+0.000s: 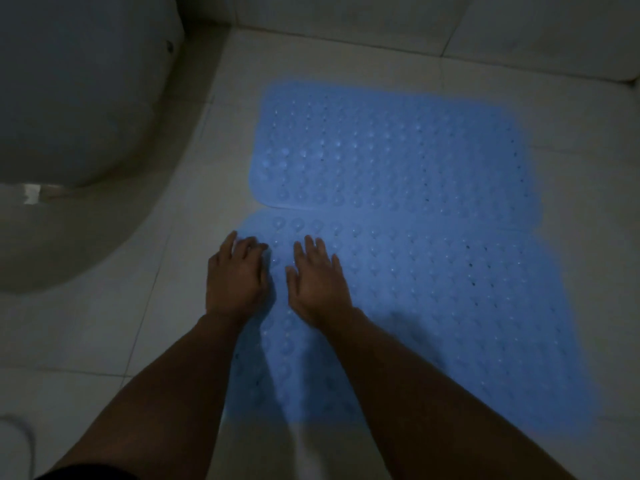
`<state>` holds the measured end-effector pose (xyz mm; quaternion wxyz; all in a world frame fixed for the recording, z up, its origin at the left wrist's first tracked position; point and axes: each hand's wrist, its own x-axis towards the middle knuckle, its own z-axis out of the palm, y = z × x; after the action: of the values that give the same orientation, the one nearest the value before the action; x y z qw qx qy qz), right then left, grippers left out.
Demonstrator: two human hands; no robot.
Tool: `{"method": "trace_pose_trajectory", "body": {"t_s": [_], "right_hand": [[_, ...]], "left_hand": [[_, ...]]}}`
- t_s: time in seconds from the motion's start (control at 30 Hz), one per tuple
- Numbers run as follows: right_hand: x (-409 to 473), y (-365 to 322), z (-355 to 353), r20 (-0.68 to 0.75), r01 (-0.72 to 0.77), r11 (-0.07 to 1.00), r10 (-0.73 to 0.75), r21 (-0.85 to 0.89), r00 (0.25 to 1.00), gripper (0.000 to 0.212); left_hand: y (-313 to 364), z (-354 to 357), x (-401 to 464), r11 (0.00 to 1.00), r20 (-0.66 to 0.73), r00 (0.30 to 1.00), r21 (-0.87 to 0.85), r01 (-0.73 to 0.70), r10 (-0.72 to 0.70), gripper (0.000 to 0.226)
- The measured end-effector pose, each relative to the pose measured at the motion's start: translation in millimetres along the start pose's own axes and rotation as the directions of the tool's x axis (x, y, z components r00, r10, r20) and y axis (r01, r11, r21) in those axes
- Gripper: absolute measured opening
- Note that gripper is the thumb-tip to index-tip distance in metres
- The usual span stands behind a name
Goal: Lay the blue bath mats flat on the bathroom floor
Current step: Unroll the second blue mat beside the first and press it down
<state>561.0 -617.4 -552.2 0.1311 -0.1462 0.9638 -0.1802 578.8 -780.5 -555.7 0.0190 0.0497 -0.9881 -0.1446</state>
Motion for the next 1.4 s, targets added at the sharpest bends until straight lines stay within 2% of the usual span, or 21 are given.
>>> {"method": "trace_pose_trajectory", "body": {"t_s": [0.2, 0.4, 0.5, 0.57, 0.67, 0.73, 0.83, 0.93, 1.13, 1.27, 1.4], "right_hand": [[-21.3, -5.1, 41.3, -0.069, 0.042, 0.973, -0.059, -0.226, 0.996, 0.08], [-18.0, -6.8, 39.2, -0.048, 0.026, 0.973, -0.038, -0.229, 0.998, 0.084], [-12.9, -5.6, 29.2, 0.028, 0.018, 0.987, -0.014, -0.161, 1.0, 0.078], [-0.3, -8.8, 11.4, 0.141, 0.013, 0.992, 0.005, -0.129, 0.99, 0.069], [32.4, -13.9, -32.0, 0.277, -0.04, 0.996, 0.06, -0.079, 0.959, 0.044], [50.7, -8.0, -57.1, 0.239, -0.077, 0.997, 0.077, -0.007, 0.968, 0.035], [59.2, 7.9, -75.4, 0.12, -0.105, 0.992, 0.096, 0.076, 0.988, 0.033], [56.7, 20.0, -77.7, -0.004, -0.07, 0.982, 0.071, 0.176, 0.997, 0.03], [57.3, 41.0, -61.7, -0.18, 0.048, 0.965, -0.001, 0.256, 0.984, 0.023], [52.5, 45.8, -52.0, -0.202, 0.069, 0.96, -0.013, 0.272, 0.979, 0.026], [45.7, 43.2, -59.8, -0.165, 0.055, 0.962, -0.011, 0.269, 0.986, 0.027]], "left_hand": [[-21.7, 1.6, -6.9, 0.999, 0.024, 0.999, 0.033, 0.031, -0.032, 0.06], [-29.4, 5.4, -1.6, 1.0, 0.044, 0.999, 0.002, 0.028, -0.028, 0.057], [-29.3, 0.6, 2.2, 1.0, 0.032, 0.999, 0.001, 0.032, -0.032, 0.057], [-27.4, -2.4, 2.9, 1.0, 0.014, 1.0, -0.012, 0.026, -0.026, 0.055], [-19.0, 2.8, 2.7, 0.996, 0.046, 0.995, -0.016, -0.085, 0.085, 0.059], [-7.0, 12.8, 1.9, 0.989, 0.134, 0.98, -0.02, -0.144, 0.145, 0.063], [9.2, 33.6, -3.6, 0.989, 0.252, 0.959, 0.036, -0.142, 0.128, 0.079], [15.0, 42.2, -11.8, 0.979, 0.201, 0.972, 0.139, -0.152, 0.122, 0.091], [15.9, 44.9, -13.5, 0.976, 0.168, 0.98, 0.17, -0.138, 0.109, 0.09], [16.0, 43.0, -10.6, 0.977, 0.183, 0.976, 0.151, -0.151, 0.122, 0.102], [17.0, 35.5, -8.3, 0.988, 0.305, 0.947, 0.089, -0.13, 0.097, 0.107]]}}
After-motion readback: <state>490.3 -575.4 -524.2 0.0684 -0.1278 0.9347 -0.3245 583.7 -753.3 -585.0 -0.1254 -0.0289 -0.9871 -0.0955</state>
